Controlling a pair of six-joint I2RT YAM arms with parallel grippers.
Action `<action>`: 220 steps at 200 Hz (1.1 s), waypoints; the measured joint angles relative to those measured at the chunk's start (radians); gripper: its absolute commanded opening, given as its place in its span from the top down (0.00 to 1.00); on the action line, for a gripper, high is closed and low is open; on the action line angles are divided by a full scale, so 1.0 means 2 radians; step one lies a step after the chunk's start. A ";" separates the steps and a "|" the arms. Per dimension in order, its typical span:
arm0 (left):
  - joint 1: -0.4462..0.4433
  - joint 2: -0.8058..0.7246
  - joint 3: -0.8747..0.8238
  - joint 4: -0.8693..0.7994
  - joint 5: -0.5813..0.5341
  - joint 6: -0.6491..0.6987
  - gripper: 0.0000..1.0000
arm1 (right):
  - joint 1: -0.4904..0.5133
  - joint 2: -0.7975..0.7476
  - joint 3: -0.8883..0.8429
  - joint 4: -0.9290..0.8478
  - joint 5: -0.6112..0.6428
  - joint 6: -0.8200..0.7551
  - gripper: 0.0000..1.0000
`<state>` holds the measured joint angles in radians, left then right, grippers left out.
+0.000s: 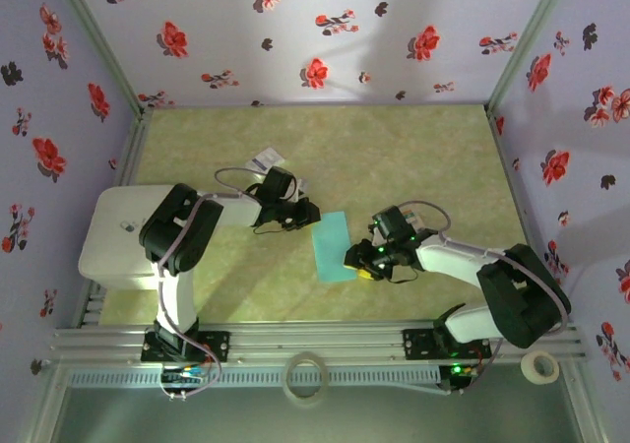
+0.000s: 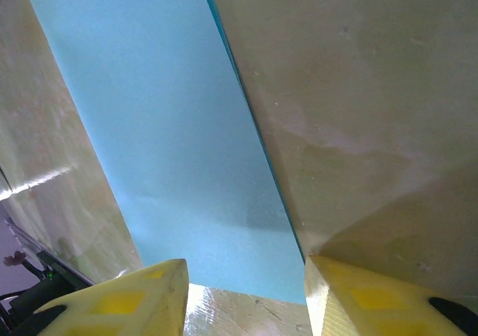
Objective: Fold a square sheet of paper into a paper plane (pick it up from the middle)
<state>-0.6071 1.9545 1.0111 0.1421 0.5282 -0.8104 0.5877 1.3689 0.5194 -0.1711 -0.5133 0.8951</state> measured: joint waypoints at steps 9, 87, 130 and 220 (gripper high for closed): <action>0.000 0.000 -0.001 0.002 0.000 0.000 0.84 | 0.001 0.000 0.000 -0.003 0.001 0.000 0.54; 0.002 -0.002 -0.007 0.011 0.000 -0.002 0.84 | 0.003 -0.021 -0.016 -0.004 -0.002 0.008 0.56; 0.002 -0.002 -0.007 0.011 0.000 -0.002 0.84 | 0.005 -0.013 -0.016 0.009 -0.008 0.017 0.57; 0.002 -0.002 -0.007 0.011 0.002 -0.002 0.83 | -0.001 0.008 0.035 0.040 -0.019 0.005 0.54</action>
<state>-0.6037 1.9507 0.9974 0.1646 0.5320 -0.8135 0.5850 1.3857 0.5903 -0.0917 -0.5507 0.9043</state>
